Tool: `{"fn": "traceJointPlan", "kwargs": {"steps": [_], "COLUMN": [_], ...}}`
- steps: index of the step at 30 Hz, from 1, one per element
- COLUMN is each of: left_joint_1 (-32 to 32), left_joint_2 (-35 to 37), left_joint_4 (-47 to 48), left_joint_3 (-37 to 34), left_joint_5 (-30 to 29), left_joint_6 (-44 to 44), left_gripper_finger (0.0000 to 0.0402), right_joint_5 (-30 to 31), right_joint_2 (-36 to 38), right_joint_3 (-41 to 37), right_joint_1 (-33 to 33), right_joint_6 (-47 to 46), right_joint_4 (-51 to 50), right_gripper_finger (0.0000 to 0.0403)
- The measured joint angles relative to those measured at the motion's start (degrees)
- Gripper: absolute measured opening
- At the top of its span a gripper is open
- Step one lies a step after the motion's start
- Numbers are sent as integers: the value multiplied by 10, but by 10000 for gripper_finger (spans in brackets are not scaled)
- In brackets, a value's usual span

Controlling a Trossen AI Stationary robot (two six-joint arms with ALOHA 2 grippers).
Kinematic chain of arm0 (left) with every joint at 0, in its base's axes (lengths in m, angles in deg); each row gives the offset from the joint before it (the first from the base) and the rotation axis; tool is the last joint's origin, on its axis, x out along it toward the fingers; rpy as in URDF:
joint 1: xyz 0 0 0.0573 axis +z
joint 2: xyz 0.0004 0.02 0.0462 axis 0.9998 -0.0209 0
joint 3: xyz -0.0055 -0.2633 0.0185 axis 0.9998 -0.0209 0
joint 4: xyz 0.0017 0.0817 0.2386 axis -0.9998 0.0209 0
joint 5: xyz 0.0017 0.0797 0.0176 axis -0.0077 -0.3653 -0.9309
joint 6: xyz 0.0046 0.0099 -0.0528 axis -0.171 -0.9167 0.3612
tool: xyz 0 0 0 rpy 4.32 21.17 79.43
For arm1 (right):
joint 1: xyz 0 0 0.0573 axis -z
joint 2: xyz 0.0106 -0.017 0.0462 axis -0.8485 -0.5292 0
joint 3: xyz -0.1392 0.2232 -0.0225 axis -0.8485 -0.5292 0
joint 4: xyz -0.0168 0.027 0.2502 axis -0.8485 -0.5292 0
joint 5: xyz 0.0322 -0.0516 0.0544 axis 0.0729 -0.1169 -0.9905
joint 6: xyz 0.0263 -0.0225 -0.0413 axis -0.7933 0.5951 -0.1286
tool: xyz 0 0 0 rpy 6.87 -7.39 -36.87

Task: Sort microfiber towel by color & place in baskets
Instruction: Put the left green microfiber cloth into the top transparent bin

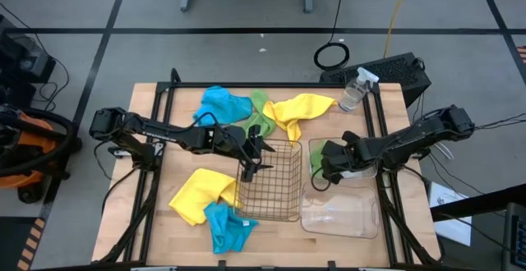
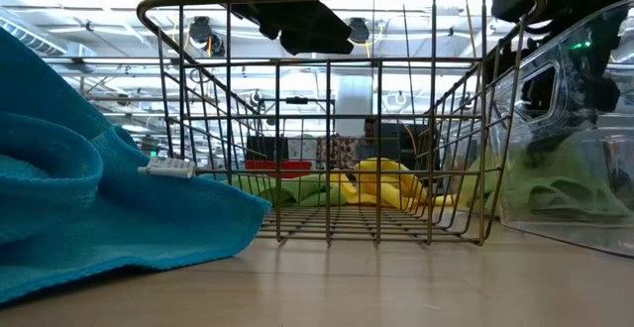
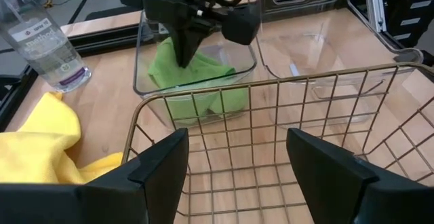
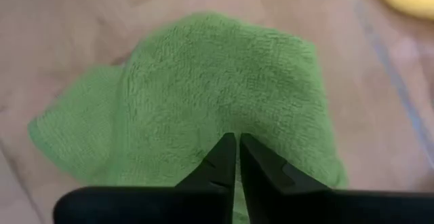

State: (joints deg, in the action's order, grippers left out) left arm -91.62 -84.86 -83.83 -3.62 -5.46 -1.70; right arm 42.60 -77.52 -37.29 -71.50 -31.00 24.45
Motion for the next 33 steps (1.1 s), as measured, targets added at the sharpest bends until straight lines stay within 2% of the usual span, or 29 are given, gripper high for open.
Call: {"fn": "traceJointPlan", "kwargs": {"steps": [4, 10, 17, 20, 25, 27, 33], "left_joint_1": [-2, -3, -2, -2, -2, -2, 4], "left_joint_2": [0, 0, 0, 0, 0, 0, 23], "left_joint_4": [1, 0, 0, 0, 6, 17, 67], "left_joint_3": [0, 0, 0, 0, 0, 0, 1], "left_joint_5": [0, 0, 0, 0, -4, -22, -148], "left_joint_6": [-3, -5, -5, -5, -5, -14, -47], "left_gripper_finger": [255, 255, 255, 255, 255, 255, 255], "right_joint_5": [-36, -6, -35, -59, -51, -43, -11], "right_joint_2": [14, 18, 16, 19, 22, 28, 62], "right_joint_3": [41, 80, 6, -22, -16, -2, 34], "right_joint_1": [0, 0, 22, 26, 26, 26, -7], "right_joint_6": [20, 0, -48, -50, -35, -24, -20], "right_joint_4": [-34, -113, -93, -51, -47, -52, -56], "right_gripper_finger": [2, 1, 0, 0, 0, 0, 0]}}
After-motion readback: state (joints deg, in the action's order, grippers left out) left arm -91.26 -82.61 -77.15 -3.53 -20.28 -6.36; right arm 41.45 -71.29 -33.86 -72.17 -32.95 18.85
